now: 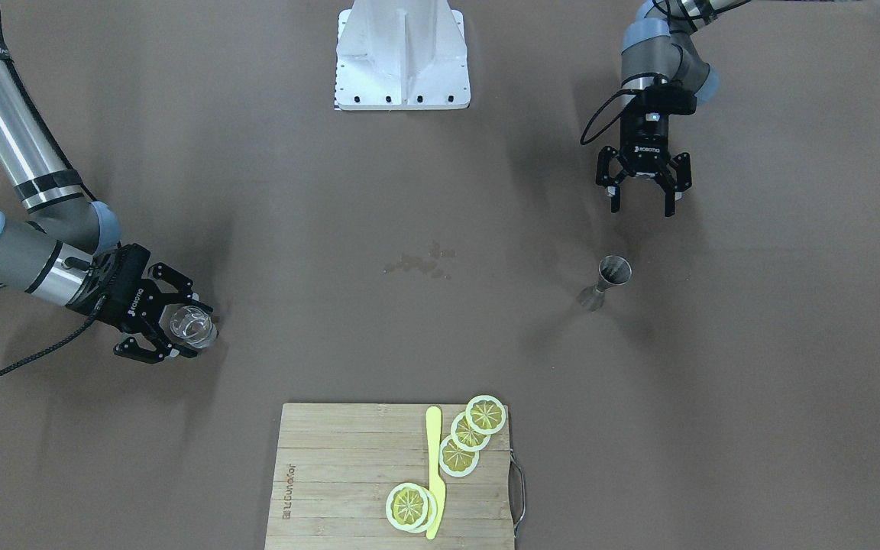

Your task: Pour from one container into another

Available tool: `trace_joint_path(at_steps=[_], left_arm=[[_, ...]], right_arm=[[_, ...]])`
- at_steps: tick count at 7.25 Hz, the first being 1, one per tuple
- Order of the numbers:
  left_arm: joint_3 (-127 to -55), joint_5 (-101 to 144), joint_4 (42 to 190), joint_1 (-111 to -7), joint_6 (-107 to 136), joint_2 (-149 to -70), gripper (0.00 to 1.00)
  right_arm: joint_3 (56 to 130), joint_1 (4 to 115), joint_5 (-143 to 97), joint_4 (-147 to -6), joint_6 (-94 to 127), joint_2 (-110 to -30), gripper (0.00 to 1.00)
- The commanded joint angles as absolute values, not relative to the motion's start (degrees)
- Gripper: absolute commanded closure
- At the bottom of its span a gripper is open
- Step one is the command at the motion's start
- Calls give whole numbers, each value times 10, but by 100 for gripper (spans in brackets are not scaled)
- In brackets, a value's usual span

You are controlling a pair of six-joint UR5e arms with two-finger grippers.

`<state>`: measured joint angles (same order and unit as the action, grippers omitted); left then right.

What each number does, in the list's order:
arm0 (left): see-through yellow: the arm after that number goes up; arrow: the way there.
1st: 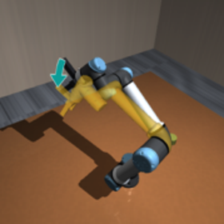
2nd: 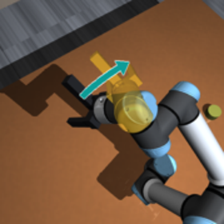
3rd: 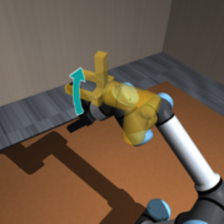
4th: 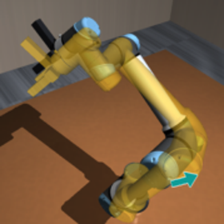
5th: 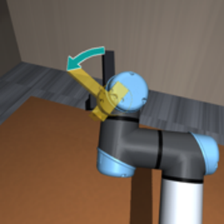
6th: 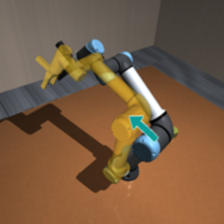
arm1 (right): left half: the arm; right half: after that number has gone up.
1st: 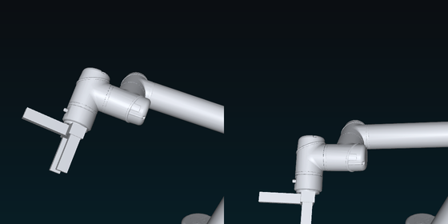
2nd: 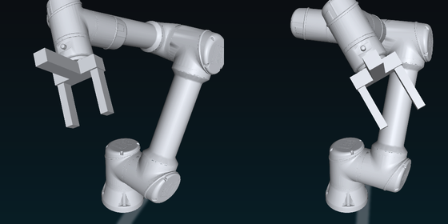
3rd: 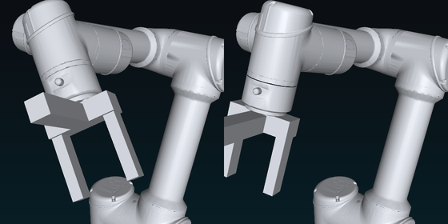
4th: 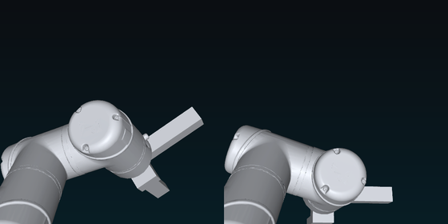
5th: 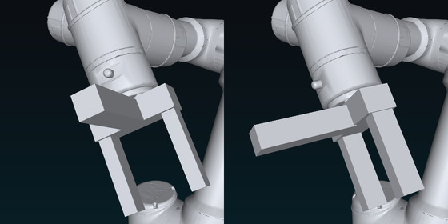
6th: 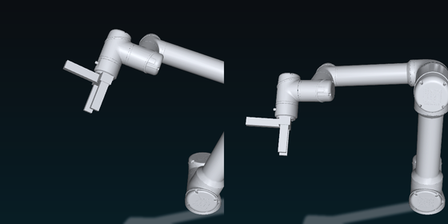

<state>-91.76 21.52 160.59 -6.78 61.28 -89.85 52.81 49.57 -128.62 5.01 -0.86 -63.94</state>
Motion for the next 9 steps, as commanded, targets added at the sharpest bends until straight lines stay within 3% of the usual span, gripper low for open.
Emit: trace_joint_path(at_steps=[1, 5, 9], left_arm=[[-896, 220, 1574, -91, 614, -946, 6], [-820, 249, 1567, -145, 614, -1026, 6], [-782, 277, 1568, -172, 614, -1056, 8]], right_arm=[[525, 495, -1286, 50, -7, -637, 23], [521, 491, -1285, 50, -6, -637, 34], [529, 496, -1290, 50, 1, -635, 80]])
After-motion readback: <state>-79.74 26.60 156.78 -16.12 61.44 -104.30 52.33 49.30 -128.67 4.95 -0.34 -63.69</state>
